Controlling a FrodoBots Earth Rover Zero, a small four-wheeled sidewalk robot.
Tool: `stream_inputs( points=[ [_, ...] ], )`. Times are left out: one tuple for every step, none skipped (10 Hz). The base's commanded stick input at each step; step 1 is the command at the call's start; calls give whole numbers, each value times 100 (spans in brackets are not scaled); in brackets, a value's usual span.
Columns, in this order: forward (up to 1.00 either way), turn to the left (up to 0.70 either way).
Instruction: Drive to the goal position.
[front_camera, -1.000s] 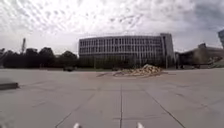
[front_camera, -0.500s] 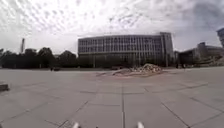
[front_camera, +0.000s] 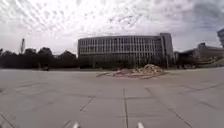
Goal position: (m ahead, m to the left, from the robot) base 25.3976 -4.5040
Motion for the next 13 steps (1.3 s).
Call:
stream_inputs(
  points=[
    [70, 0],
    [70, 0],
    [70, 0],
    [70, 0],
    [70, 0],
    [70, 0],
    [70, 0],
    [70, 0],
    [70, 0],
    [70, 0],
    [70, 0],
    [70, 0],
    [70, 0]
  ],
)
